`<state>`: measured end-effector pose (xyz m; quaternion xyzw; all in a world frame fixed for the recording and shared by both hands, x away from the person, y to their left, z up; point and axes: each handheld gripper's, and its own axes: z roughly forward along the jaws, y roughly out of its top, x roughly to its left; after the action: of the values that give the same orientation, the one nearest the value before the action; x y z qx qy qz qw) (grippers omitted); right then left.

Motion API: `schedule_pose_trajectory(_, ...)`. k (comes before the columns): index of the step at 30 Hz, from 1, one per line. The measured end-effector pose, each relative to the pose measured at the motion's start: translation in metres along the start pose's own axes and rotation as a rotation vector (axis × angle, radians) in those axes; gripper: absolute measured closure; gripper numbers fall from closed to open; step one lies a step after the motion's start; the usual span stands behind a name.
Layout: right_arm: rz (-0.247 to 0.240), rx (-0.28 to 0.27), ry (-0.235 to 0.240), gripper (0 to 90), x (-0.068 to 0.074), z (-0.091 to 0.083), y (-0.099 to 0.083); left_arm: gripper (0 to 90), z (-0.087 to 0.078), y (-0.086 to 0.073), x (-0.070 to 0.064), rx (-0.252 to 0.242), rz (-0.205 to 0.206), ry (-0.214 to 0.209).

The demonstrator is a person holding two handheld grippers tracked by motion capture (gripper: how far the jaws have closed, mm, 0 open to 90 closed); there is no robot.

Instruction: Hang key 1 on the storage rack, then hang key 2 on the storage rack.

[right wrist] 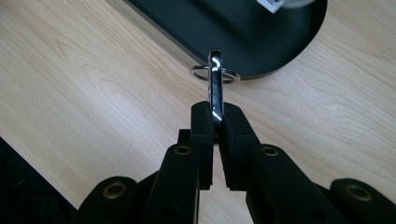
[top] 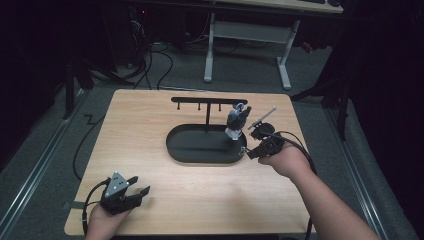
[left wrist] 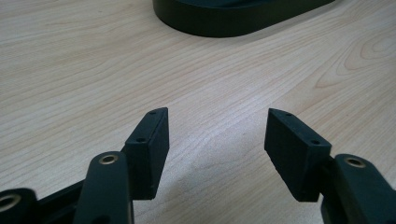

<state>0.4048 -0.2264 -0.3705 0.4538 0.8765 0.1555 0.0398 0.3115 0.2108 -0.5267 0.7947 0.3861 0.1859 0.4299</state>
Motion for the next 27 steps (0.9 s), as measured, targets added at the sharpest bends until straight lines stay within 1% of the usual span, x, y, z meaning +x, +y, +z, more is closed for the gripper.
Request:
schedule_pose_trajectory(1,0.000,0.000,0.000,85.1,0.000,0.000,0.000,40.9,0.000,0.000,0.000,0.000,0.000,0.000)
schedule_pose_trajectory(2,-0.014,-0.008,0.003,85.0,-0.001,0.000,0.003,40.9,0.000,-0.001,0.001,0.008,-0.002,0.001)
schedule_pose_trajectory(6,-0.007,-0.009,-0.001,85.1,-0.002,-0.002,0.010,40.9,-0.001,-0.001,0.001,0.007,-0.002,0.002)
schedule_pose_trajectory(8,-0.004,-0.013,-0.006,85.0,-0.003,-0.002,0.016,40.9,-0.002,-0.001,0.002,-0.001,-0.004,0.006)
schedule_pose_trajectory(9,-0.009,-0.016,-0.003,85.1,-0.004,-0.003,0.019,40.9,-0.002,-0.001,0.002,0.001,-0.008,0.001)
schedule_pose_trajectory(11,-0.001,-0.016,-0.005,85.1,-0.005,-0.004,0.026,40.9,0.000,-0.002,0.002,0.013,-0.005,-0.003)
schedule_pose_trajectory(12,-0.006,-0.022,-0.004,85.1,-0.006,-0.004,0.029,40.9,0.001,-0.002,0.002,0.011,-0.005,-0.001)
schedule_pose_trajectory(13,-0.006,-0.022,-0.004,85.1,-0.006,-0.004,0.029,40.8,0.001,-0.002,0.002,0.011,-0.005,-0.001)
schedule_pose_trajectory(14,-0.002,-0.020,-0.011,85.1,-0.008,-0.006,0.037,40.8,0.001,-0.002,0.002,0.013,-0.001,-0.003)
schedule_pose_trajectory(16,-0.002,-0.025,-0.007,85.1,-0.009,-0.006,0.040,40.9,0.001,-0.002,0.002,0.009,0.000,-0.001)
schedule_pose_trajectory(17,0.003,-0.032,-0.006,85.1,-0.010,-0.008,0.047,40.9,0.000,-0.001,0.003,0.009,0.001,-0.002)
schedule_pose_trajectory(18,0.003,-0.032,-0.006,85.1,-0.010,-0.008,0.047,40.9,0.000,-0.001,0.003,0.009,0.001,-0.002)
schedule_pose_trajectory(19,0.005,-0.040,-0.006,85.1,-0.010,-0.009,0.054,40.9,-0.001,-0.002,0.003,0.011,0.003,-0.002)
schedule_pose_trajectory(20,0.007,-0.037,-0.008,85.1,-0.009,-0.009,0.057,40.9,-0.002,-0.002,0.002,0.011,0.005,-0.001)
schedule_pose_trajectory(22,0.000,-0.042,-0.011,85.1,-0.008,-0.009,0.062,40.9,-0.002,-0.002,0.002,0.007,0.005,0.000)
schedule_pose_trajectory(24,0.005,-0.044,-0.009,85.1,-0.007,-0.009,0.065,40.9,-0.003,-0.002,0.002,0.004,0.002,0.000)
schedule_pose_trajectory(25,-0.007,-0.051,-0.008,85.1,-0.006,-0.008,0.071,40.9,-0.003,-0.002,0.002,0.001,0.000,0.002)
schedule_pose_trajectory(27,-0.001,-0.050,-0.012,85.1,-0.004,-0.009,0.073,40.9,-0.004,-0.003,0.002,0.003,0.002,0.002)
